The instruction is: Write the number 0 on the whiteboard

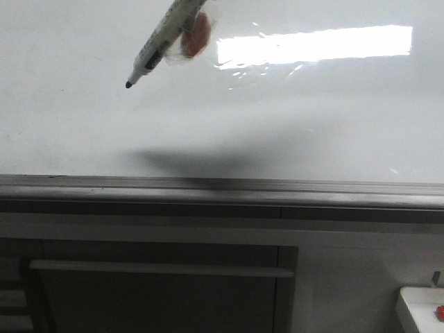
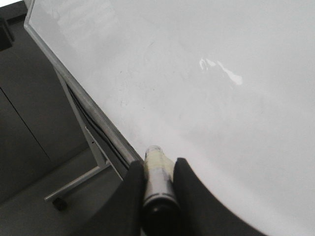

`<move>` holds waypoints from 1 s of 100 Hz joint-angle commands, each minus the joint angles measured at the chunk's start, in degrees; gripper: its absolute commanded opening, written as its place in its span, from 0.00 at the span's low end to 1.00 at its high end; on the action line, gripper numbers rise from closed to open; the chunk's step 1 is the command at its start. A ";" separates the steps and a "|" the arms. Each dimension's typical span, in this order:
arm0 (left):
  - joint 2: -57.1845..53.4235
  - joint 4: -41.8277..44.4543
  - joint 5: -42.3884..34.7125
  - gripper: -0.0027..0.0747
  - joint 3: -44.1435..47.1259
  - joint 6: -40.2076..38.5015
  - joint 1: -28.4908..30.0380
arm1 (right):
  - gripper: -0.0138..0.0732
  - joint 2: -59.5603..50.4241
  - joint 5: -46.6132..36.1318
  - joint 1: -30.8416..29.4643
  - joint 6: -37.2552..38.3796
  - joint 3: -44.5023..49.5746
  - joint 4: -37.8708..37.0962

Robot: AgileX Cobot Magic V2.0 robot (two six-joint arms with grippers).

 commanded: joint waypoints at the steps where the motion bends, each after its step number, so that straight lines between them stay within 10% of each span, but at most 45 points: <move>1: 1.42 -0.86 -5.53 0.01 -1.44 -0.38 0.00 | 0.07 0.59 -1.61 -0.34 -0.52 -2.69 -0.92; 100: 1.54 -1.02 -5.51 0.01 -1.44 -0.38 0.00 | 0.07 10.09 -4.08 -2.00 -0.52 -9.85 -5.29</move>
